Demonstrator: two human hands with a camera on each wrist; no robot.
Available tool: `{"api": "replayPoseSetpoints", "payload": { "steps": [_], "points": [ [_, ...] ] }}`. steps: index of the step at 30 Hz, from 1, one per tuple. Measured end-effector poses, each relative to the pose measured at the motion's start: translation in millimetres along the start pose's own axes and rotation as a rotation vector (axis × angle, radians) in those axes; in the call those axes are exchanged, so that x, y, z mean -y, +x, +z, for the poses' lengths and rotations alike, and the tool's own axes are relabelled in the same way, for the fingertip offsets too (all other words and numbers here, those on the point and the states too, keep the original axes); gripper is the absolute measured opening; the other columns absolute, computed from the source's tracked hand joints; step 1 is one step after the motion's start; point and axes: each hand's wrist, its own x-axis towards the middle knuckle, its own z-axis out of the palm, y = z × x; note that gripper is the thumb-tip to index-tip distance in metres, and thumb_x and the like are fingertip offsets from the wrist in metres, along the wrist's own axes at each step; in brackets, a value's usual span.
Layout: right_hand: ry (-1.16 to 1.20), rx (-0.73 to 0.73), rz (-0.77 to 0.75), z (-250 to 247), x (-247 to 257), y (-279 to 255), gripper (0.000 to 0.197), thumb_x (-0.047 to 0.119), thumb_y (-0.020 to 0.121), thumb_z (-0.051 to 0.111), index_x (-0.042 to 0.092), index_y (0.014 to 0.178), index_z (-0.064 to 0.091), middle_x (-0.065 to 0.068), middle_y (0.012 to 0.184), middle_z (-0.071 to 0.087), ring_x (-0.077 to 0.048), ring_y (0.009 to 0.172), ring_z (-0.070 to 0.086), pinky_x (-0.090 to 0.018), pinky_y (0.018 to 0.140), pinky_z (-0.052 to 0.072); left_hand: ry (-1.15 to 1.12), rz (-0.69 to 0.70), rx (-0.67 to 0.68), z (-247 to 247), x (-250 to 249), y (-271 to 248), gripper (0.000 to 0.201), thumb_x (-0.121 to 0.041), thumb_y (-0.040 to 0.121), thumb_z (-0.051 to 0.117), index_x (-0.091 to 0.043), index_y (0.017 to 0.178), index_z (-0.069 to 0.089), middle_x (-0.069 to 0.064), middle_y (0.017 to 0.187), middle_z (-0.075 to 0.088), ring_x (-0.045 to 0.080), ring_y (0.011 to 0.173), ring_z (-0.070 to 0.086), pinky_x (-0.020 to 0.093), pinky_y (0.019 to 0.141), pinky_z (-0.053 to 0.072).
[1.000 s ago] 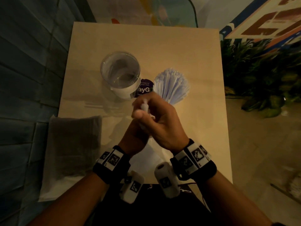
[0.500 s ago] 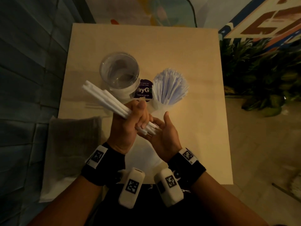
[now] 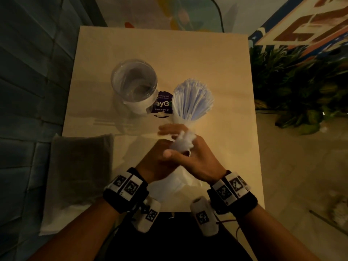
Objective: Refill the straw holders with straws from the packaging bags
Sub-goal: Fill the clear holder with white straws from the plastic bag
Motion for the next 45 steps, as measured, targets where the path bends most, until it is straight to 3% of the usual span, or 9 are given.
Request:
{"api": "replayPoseSetpoints", "payload": {
  "steps": [4, 7, 12, 19, 23, 29, 38, 42, 45],
  "points": [
    [-0.082, -0.054, -0.046, -0.5, 18.1, 7.0, 0.029, 0.029, 0.099, 0.055, 0.008, 0.095, 0.074, -0.009, 0.101, 0.073, -0.022, 0.091, 0.070, -0.042, 0.082, 0.057, -0.015, 0.001, -0.028, 12.3, -1.5, 8.1, 0.044, -0.015, 0.093, 0.058, 0.004, 0.130, 0.046, 0.027, 0.129, 0.052, 0.026, 0.121, 0.056, 0.024, 0.096, 0.044],
    [0.083, -0.276, -0.122, -16.9, 34.5, 17.3, 0.037, 0.039, 0.100, 0.049, 0.020, 0.076, 0.070, -0.009, 0.069, 0.072, -0.029, 0.064, 0.070, -0.045, 0.065, 0.058, 0.100, 0.085, -0.180, 1.7, 0.0, 18.9, 0.036, -0.033, 0.088, 0.069, -0.026, 0.119, 0.052, -0.012, 0.112, 0.060, -0.006, 0.101, 0.058, 0.012, 0.086, 0.045],
    [0.201, -0.575, -0.344, -52.4, 53.3, 49.9, 0.038, 0.024, 0.103, 0.043, 0.025, 0.067, 0.058, 0.004, 0.054, 0.053, -0.019, 0.048, 0.055, -0.042, 0.060, 0.052, 0.063, 0.035, -0.353, -23.5, 26.5, 14.1, 0.039, -0.040, 0.080, 0.072, -0.033, 0.114, 0.055, -0.016, 0.116, 0.062, 0.000, 0.110, 0.058, 0.022, 0.096, 0.044],
    [-0.016, -0.646, -0.129, -56.3, 11.7, 86.5, 0.040, 0.022, 0.102, 0.052, -0.003, 0.070, 0.055, 0.000, 0.049, 0.057, -0.028, 0.049, 0.061, -0.043, 0.054, 0.054, 0.078, -0.005, -0.376, -28.8, 46.9, -4.1, 0.012, -0.020, 0.089, 0.070, -0.019, 0.100, 0.064, -0.005, 0.103, 0.069, 0.008, 0.098, 0.064, 0.024, 0.087, 0.051],
    [-0.172, -0.579, -0.110, -52.9, 1.8, 90.1, 0.027, 0.024, 0.096, 0.063, 0.013, 0.072, 0.057, -0.010, 0.066, 0.067, -0.029, 0.061, 0.065, -0.031, 0.063, 0.053, 0.087, -0.020, -0.381, -23.8, 50.6, -5.0, 0.009, -0.020, 0.090, 0.069, -0.020, 0.098, 0.065, -0.010, 0.101, 0.069, 0.004, 0.096, 0.064, 0.021, 0.086, 0.052],
    [-0.127, -0.671, -0.238, -72.6, 15.0, 71.6, 0.029, 0.034, 0.092, 0.065, 0.006, 0.097, 0.059, -0.021, 0.092, 0.067, -0.033, 0.084, 0.066, -0.044, 0.076, 0.057, 0.079, -0.021, -0.395, -23.5, 47.5, 8.8, 0.017, -0.020, 0.088, 0.071, -0.015, 0.101, 0.063, -0.011, 0.101, 0.066, -0.003, 0.094, 0.061, 0.007, 0.078, 0.045],
    [-0.487, -0.336, 0.163, -115.4, -58.2, 20.4, 0.099, 0.056, 0.066, 0.082, 0.023, 0.147, 0.036, 0.003, 0.148, 0.039, -0.010, 0.133, 0.042, -0.033, 0.107, 0.042, 0.077, 0.000, -0.295, -39.4, 23.8, 74.3, 0.083, -0.036, 0.063, 0.091, -0.035, 0.130, 0.042, -0.014, 0.129, 0.052, -0.010, 0.111, 0.053, 0.022, 0.098, 0.048],
    [-0.559, -0.248, 0.143, -108.2, -62.1, 40.2, 0.102, 0.056, 0.063, 0.081, 0.028, 0.147, 0.031, -0.001, 0.151, 0.035, -0.017, 0.137, 0.037, -0.038, 0.114, 0.036, 0.166, -0.015, -0.234, -40.4, 22.8, 100.8, 0.119, -0.060, 0.050, 0.090, -0.039, 0.146, 0.023, -0.004, 0.150, 0.039, 0.013, 0.132, 0.047, 0.044, 0.106, 0.044],
    [-0.528, -0.221, 0.178, -110.5, -60.0, 66.5, 0.097, 0.046, 0.067, 0.086, 0.024, 0.146, 0.034, -0.004, 0.151, 0.037, -0.021, 0.138, 0.038, -0.037, 0.114, 0.036, 0.201, 0.030, -0.212, -38.3, 14.1, 116.0, 0.108, -0.052, 0.055, 0.090, -0.032, 0.142, 0.031, -0.007, 0.144, 0.045, 0.012, 0.130, 0.046, 0.033, 0.103, 0.044]
  ]
}}
